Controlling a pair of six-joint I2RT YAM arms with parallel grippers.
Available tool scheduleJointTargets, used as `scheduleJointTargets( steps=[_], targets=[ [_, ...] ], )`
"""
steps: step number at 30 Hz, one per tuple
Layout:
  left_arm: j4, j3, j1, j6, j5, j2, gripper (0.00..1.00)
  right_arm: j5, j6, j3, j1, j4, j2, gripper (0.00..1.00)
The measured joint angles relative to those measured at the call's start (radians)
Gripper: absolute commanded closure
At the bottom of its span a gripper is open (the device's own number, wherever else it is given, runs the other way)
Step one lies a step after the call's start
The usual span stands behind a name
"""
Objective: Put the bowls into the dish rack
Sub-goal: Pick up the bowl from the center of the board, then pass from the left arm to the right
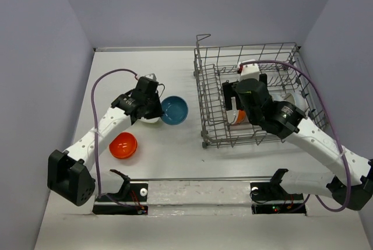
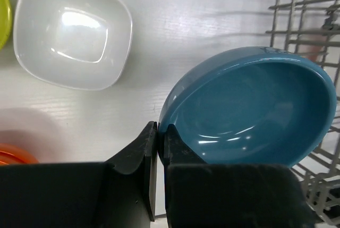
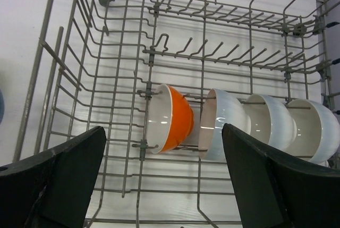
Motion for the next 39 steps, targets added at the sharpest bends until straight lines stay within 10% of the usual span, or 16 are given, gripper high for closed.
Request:
scheduleJointTargets(
  steps=[39],
  targets=[
    [0.05, 0.495, 0.0, 0.057, -0.129, 0.122, 1.0, -0.209, 0.051, 0.812, 0.0, -0.038, 0.576, 0.38]
  ],
)
